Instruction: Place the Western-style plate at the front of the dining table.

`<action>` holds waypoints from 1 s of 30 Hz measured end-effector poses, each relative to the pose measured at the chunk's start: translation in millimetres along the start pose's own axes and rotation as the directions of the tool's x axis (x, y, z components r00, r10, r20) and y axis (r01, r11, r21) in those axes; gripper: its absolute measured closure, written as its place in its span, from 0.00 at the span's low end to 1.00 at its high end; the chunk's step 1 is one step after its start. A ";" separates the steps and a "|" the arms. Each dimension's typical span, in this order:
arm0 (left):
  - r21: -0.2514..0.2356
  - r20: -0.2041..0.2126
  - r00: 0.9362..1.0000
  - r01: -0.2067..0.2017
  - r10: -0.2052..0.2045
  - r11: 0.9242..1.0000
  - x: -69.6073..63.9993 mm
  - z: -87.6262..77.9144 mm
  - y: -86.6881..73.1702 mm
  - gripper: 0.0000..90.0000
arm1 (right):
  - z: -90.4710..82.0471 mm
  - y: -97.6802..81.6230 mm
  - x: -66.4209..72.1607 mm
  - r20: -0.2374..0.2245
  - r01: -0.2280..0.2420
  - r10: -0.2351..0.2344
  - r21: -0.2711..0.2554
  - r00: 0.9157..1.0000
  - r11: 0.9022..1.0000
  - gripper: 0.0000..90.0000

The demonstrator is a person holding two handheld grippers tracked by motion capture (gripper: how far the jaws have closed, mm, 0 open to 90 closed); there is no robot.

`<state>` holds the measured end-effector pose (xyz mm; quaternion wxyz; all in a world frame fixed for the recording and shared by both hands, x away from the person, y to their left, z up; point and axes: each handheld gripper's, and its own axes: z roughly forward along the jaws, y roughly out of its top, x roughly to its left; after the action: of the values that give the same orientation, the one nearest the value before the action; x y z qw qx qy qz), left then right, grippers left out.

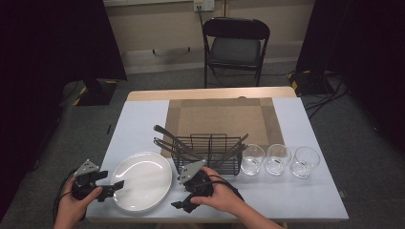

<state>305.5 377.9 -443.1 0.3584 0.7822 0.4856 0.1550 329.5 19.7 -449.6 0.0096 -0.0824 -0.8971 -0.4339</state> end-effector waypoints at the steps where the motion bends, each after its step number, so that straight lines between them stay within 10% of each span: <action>1: -0.002 -0.003 1.000 -0.003 0.003 1.000 0.0 0.3 0.2 0.18 | 1.2 0.4 0.2 0.003 0.008 -0.008 0.000 1.000 1.000 0.16; 30: 0.012 0.017 1.000 -0.017 0.017 1.000 -3.1 2.8 1.3 0.18 | 20.1 10.7 4.4 -0.014 0.015 -0.016 -0.003 1.000 1.000 0.15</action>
<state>306.6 373.7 -443.7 0.3566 0.7896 0.4768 0.1483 327.8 42.4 -453.4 0.0124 -0.0724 -0.8970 -0.4358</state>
